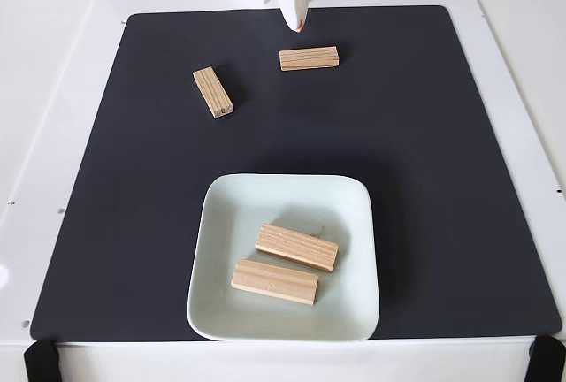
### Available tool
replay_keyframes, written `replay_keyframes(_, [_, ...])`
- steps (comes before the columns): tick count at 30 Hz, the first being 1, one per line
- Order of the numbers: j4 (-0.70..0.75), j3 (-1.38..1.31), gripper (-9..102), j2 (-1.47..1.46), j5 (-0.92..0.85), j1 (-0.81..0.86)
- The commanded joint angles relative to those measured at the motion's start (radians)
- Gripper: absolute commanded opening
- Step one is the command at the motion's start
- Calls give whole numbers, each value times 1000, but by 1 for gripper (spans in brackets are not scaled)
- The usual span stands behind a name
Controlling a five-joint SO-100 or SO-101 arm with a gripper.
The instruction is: Pick up the wooden block and place them on the plate.
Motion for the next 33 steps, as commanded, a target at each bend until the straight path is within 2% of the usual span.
replay_keyframes(1, [94, -152, 1, -81, 69, 63])
replay_keyframes(6, [204, -296, 1, -285, 167, 189])
replay_keyframes(11, [213, -341, 1, -492, 247, 319])
replay_keyframes(17, [215, -433, 1, -618, 255, 454])
replay_keyframes(27, [215, -508, 3, -644, 242, 492])
replay_keyframes(29, [215, -500, 8, -644, 242, 486])
replay_keyframes(33, [216, -497, 25, -644, 242, 476])
